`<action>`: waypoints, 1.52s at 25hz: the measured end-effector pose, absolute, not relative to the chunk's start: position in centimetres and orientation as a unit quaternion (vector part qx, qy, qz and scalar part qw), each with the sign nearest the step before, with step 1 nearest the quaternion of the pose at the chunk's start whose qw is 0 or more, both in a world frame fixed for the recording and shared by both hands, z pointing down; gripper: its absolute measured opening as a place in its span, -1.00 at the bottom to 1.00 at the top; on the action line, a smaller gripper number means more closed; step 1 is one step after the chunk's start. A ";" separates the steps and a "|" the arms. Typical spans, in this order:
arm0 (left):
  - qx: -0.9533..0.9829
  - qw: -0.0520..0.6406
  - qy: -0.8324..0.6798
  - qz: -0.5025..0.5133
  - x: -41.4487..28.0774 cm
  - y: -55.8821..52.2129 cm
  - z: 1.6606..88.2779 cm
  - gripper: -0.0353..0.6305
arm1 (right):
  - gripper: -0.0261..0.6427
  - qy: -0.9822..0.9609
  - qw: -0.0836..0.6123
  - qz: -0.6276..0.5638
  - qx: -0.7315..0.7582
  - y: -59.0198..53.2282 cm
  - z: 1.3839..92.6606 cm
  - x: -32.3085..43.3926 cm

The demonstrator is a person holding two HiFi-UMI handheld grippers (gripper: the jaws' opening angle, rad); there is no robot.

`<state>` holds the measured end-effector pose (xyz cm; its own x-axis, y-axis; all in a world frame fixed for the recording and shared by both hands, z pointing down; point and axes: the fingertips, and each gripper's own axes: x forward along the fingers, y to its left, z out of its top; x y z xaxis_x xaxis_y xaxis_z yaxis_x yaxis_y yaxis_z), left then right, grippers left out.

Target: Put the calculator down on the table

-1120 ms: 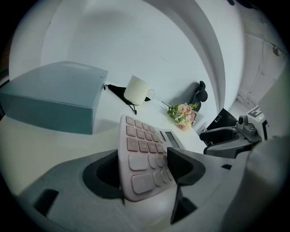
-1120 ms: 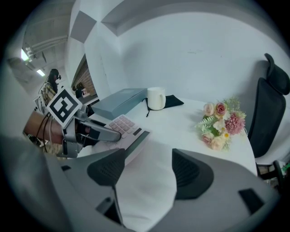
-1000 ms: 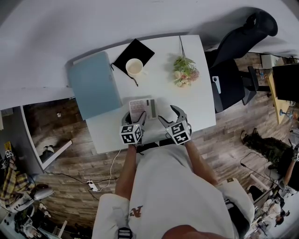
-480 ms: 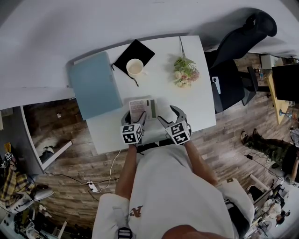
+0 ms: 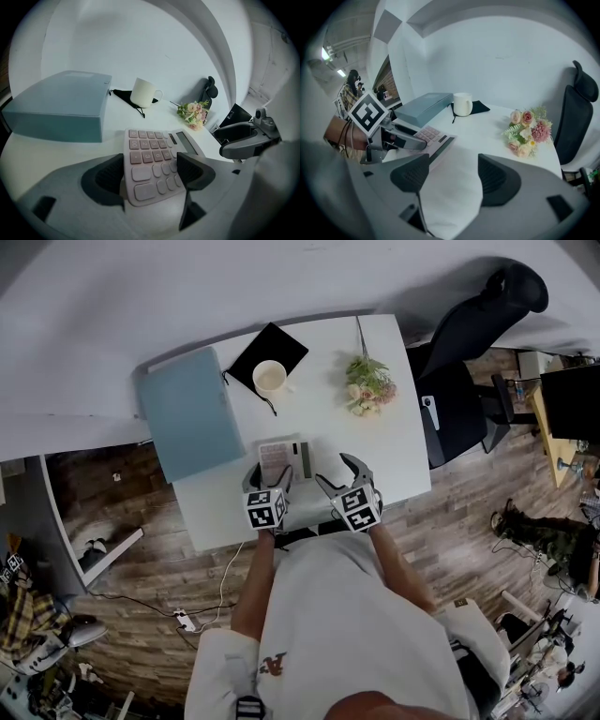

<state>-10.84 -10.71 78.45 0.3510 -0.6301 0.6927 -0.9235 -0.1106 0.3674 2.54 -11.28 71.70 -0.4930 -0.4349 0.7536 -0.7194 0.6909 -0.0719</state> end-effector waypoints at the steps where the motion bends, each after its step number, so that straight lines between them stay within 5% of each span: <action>1: 0.722 0.393 -0.538 0.187 -10.8 -10.7 78.5 0.20 | 0.06 -0.842 0.369 0.191 0.344 -11.2 71.6 2.6; 14: 0.753 0.340 -0.531 0.187 -10.8 -10.3 75.9 0.24 | 0.05 -0.843 0.346 0.157 0.382 -11.3 68.5 2.5; 23: 0.794 0.222 -0.547 0.148 -11.3 -10.8 68.5 0.31 | 0.05 -0.848 0.299 0.122 0.420 -11.0 63.8 2.4; 38: 0.796 -0.007 -0.603 0.063 -9.4 -10.0 47.9 0.29 | 0.11 -0.894 0.122 -0.005 0.431 -11.7 46.9 3.9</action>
<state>-9.45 -10.02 47.89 0.2658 -0.9597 0.0913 -0.9579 -0.2736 -0.0869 3.94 -11.70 46.89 -0.5991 -0.7714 0.2146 -0.7690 0.6290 0.1138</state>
